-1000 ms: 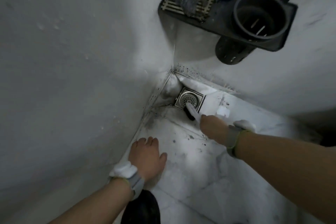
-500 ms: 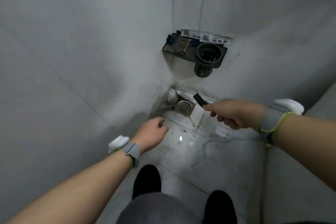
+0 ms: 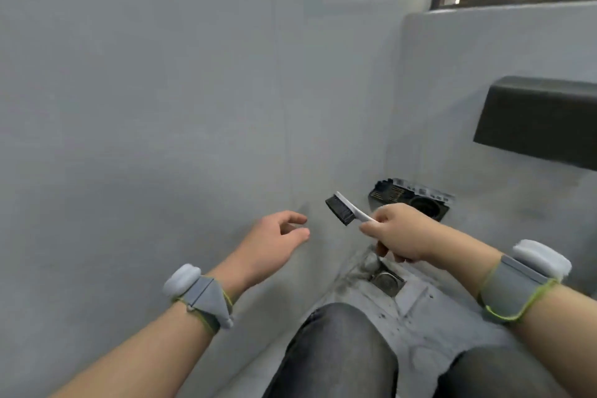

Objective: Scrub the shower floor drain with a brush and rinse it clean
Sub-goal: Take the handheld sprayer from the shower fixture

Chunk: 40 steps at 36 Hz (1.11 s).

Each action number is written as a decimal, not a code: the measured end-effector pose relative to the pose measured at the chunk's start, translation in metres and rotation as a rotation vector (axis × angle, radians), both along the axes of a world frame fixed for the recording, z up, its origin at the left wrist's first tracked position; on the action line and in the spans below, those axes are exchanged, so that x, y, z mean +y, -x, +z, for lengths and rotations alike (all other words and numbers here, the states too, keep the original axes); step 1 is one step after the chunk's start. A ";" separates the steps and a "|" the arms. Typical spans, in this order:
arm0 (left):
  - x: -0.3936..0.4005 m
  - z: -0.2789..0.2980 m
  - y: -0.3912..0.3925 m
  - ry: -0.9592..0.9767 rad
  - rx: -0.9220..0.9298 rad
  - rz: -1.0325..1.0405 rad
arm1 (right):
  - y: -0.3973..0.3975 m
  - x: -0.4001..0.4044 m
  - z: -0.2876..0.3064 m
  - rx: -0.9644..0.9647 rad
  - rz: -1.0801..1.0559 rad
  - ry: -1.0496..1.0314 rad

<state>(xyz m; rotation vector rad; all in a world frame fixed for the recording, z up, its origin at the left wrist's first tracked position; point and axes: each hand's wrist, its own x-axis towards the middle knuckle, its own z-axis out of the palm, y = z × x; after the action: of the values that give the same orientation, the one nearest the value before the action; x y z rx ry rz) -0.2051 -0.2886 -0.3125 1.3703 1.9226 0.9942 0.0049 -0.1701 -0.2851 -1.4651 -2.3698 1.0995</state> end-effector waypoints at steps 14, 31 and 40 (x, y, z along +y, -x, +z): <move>-0.303 0.129 0.045 -0.180 0.014 0.610 | 0.131 -0.194 0.118 0.070 0.721 -0.660; -0.529 0.259 0.052 -0.348 0.489 1.121 | 0.218 -0.364 0.232 0.697 1.035 -0.530; -0.551 0.325 0.113 -0.363 0.680 1.352 | 0.256 -0.403 0.274 0.749 0.957 -0.728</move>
<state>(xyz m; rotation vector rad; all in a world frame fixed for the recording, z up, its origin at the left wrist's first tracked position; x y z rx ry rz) -0.3183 -0.8392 0.0128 0.3528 3.4336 1.6120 -0.2511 -0.5729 -0.0111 0.3319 -2.3836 0.5607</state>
